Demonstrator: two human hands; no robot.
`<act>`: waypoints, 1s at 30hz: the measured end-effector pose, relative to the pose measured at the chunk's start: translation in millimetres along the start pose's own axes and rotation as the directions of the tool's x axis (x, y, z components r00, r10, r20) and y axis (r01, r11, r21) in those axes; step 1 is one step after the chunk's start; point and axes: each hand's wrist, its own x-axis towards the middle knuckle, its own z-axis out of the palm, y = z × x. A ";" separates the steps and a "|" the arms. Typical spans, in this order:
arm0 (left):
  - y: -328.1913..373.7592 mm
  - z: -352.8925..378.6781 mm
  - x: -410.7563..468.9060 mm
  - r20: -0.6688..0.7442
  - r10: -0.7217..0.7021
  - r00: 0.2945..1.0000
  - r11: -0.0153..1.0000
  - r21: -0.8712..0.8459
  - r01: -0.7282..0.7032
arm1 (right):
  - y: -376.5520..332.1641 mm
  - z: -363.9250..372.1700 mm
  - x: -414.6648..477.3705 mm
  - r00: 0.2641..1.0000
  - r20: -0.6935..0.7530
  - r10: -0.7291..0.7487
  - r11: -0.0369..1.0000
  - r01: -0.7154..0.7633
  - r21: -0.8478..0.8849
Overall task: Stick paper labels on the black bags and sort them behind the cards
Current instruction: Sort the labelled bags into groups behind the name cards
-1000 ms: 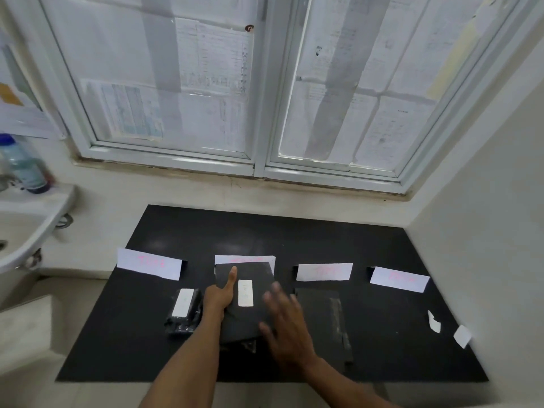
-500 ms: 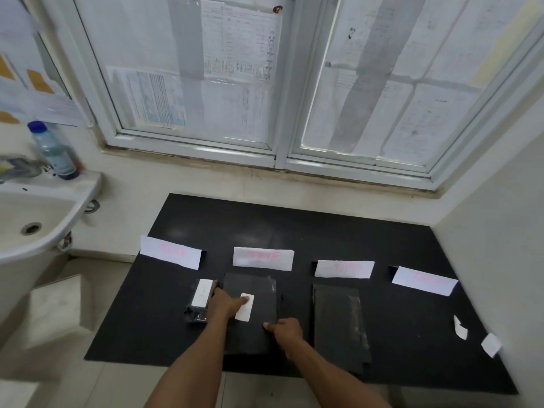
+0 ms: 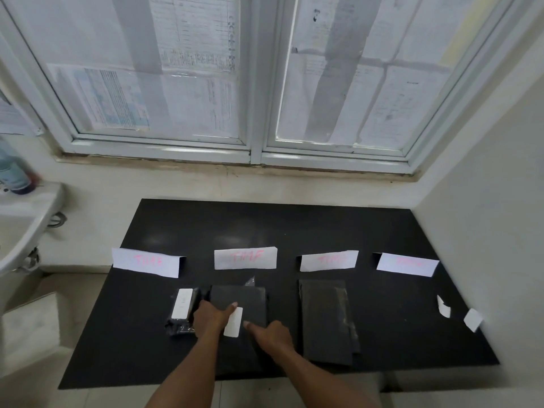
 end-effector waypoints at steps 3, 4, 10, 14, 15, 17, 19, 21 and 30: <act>-3.0 -2.0 3.7 0.004 0.010 1.000 1.000 0.013 -0.010 | -9.6 1.0 2.9 1.000 -0.009 0.018 0.991 -0.019 -0.130; -3.8 -2.3 5.0 0.005 0.008 1.000 1.000 0.019 -0.008 | -12.3 3.2 5.0 1.000 -0.016 0.011 0.984 -0.013 -0.179; 0.2 -4.7 16.7 0.034 0.037 0.999 0.999 0.003 -0.037 | -26.4 7.3 14.0 0.992 -0.124 0.012 0.947 -0.052 -0.318; 4.3 -7.5 23.5 0.056 0.047 0.997 0.999 0.026 -0.048 | -34.5 6.6 16.6 0.988 -0.150 0.032 0.952 -0.076 -0.297; 4.1 -7.4 24.7 0.057 0.048 0.997 0.998 0.027 -0.049 | -36.2 5.9 18.3 0.989 -0.145 0.042 0.955 -0.082 -0.283; 3.2 -6.1 24.9 0.051 0.046 0.998 0.998 0.029 -0.047 | -38.5 4.5 21.0 0.989 -0.134 0.059 0.959 -0.094 -0.267; 3.2 -5.2 25.6 0.038 0.042 0.998 0.998 0.040 -0.044 | -41.1 3.8 22.0 0.989 -0.137 0.048 0.955 -0.085 -0.283; 4.1 -3.3 25.0 0.017 0.040 0.999 0.997 0.066 -0.041 | -42.1 3.8 21.6 0.989 -0.146 0.024 0.943 -0.071 -0.325; 21.4 13.7 8.7 -0.104 0.025 0.994 0.995 0.103 -0.014 | -32.1 -15.8 22.6 0.949 -0.301 -0.096 0.942 -0.011 -0.335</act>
